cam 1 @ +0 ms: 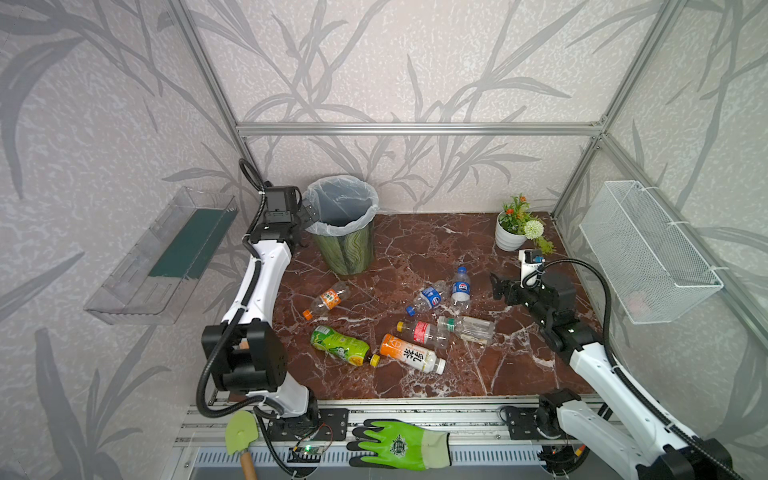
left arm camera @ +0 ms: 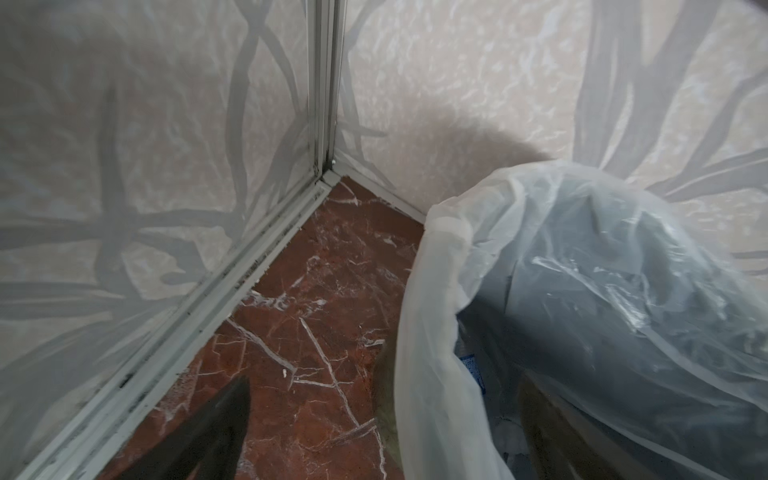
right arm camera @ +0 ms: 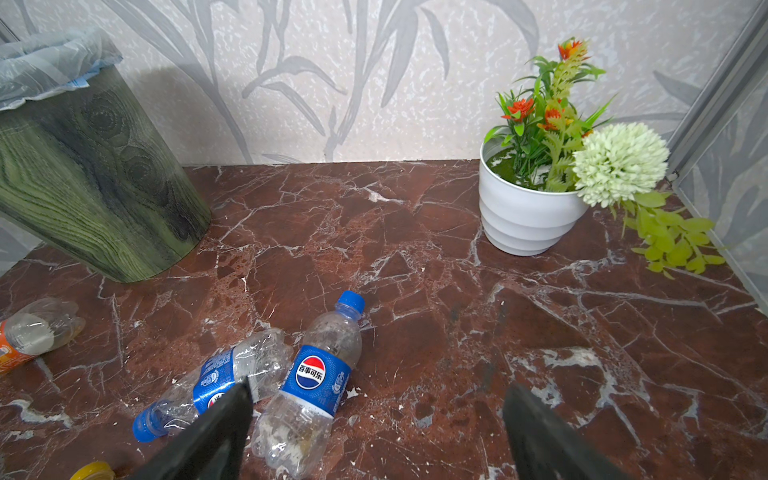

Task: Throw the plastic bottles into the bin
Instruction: 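Draw the left gripper back from the bin toward the booth corner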

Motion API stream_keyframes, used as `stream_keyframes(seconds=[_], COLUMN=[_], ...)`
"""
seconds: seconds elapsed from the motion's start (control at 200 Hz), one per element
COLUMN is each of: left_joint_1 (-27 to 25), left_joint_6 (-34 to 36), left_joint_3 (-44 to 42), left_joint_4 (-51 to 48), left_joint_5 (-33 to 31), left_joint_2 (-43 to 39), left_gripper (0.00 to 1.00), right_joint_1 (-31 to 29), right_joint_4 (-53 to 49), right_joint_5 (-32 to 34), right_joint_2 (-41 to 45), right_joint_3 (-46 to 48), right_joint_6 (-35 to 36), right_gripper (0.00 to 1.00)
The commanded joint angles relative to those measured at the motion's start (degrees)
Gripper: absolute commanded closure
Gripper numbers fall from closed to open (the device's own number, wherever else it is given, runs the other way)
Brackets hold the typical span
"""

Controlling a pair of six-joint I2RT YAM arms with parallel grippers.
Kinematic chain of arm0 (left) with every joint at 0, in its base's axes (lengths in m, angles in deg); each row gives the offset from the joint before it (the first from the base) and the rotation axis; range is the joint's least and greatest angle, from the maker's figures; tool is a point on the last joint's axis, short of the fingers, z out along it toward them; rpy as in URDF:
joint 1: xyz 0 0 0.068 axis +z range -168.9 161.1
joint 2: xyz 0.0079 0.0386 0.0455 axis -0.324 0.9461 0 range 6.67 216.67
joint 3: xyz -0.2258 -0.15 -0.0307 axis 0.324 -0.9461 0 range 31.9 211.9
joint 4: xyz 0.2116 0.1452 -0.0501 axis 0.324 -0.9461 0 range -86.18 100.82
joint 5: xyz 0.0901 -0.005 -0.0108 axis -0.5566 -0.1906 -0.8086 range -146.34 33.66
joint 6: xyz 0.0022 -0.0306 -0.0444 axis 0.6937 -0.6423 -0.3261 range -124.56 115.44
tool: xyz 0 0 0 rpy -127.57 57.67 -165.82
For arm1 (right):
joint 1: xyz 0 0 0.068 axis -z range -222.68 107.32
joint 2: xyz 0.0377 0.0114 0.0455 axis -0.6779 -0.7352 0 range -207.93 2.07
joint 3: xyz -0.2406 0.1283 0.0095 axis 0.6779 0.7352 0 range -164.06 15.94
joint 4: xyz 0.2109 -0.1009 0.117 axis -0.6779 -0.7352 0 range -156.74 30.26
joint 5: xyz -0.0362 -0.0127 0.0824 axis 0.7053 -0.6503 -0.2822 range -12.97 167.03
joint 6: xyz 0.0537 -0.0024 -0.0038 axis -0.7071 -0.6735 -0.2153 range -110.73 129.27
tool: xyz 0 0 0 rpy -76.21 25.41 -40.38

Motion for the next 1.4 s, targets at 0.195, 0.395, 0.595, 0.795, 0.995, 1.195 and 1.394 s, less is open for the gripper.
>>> stream_keyframes(seconds=[0.195,0.395,0.595,0.795,0.995,1.195,1.394], left_joint_1=[4.48,4.40,2.47,-1.86,-7.67,-12.36,-15.93], left_joint_6=[-5.67,-4.28,-5.64,-5.97,-7.80,-8.85,-9.58], left_joint_3=[3.65,11.97,11.66,10.70,9.76,12.26,19.65], left_joint_4=[11.05,7.44,8.70,8.79,10.24,10.80,10.56], left_joint_5=[23.83,35.62,38.86,37.98,36.88,32.79,30.80], left_joint_2=[5.82,14.50,17.35,17.69,17.59,19.19,23.95], left_gripper=[0.01,0.01,0.04,0.05,0.05,0.03,0.01], right_joint_1=[-0.27,-0.25,-0.25,-0.25,-0.25,-0.70,-10.93], right_joint_4=[2.03,1.94,1.41,0.84,-1.76,-6.31,-10.88], right_joint_5=[-0.35,-0.92,-0.93,-1.19,-1.28,-6.32,-5.21], right_joint_2=[-1.46,-2.55,-2.03,-1.27,-0.63,-2.72,-5.22], right_joint_3=[1.70,2.14,2.52,2.63,2.16,-0.75,-5.09], right_joint_6=[-1.36,-1.24,-1.27,-1.34,0.04,0.42,2.69], right_gripper=[0.06,0.05,0.06,0.05,0.06,0.10,0.12])
